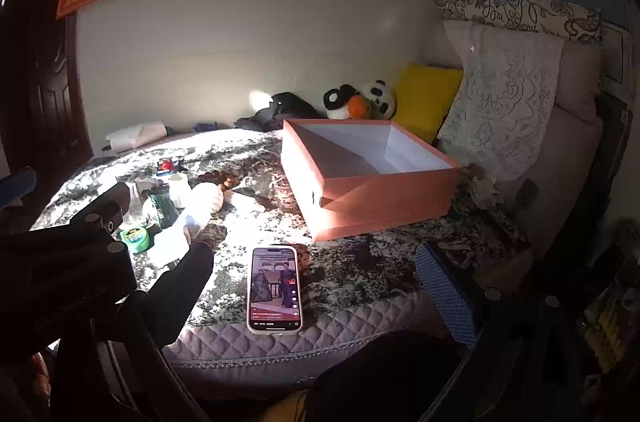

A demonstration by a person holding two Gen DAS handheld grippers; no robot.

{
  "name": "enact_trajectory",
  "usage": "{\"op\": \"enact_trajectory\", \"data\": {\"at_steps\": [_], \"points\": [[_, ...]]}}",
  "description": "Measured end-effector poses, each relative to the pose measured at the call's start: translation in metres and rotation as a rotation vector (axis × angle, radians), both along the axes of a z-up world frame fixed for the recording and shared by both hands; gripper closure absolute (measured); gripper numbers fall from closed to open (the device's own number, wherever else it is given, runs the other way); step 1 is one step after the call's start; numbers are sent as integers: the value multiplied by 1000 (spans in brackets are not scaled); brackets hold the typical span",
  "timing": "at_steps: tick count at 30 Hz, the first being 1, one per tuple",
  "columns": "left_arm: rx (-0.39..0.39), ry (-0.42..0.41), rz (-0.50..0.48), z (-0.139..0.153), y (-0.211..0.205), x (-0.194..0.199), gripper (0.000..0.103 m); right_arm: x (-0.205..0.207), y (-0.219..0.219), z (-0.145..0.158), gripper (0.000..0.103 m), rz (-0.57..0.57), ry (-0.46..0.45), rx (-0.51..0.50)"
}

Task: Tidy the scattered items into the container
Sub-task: 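Move both tools toward the scattered items on the bed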

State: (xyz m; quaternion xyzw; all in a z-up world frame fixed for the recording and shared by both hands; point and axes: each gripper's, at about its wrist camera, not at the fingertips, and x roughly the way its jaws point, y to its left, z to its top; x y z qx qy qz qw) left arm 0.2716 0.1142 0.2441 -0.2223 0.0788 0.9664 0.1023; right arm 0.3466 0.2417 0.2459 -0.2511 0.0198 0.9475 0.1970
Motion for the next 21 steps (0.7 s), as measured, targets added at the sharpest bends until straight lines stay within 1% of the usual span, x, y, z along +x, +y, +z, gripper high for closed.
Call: {"op": "enact_trajectory", "data": {"at_steps": [5,13,19,21], "points": [[-4,7,5,3,2,-3,0,-3,0,5,0,-1,9,3],[-10,-18,27,-6,-4,-13,0,-14,-4,-3,0,16,-9,-1],[-20,-55,70,-19,-20,-30,0,-36,-15,-17,0,70,-34,-9],[-22,-71,106,-26,-32,-39,0,-47,-21,-24,0,102,-47,-13]]}}
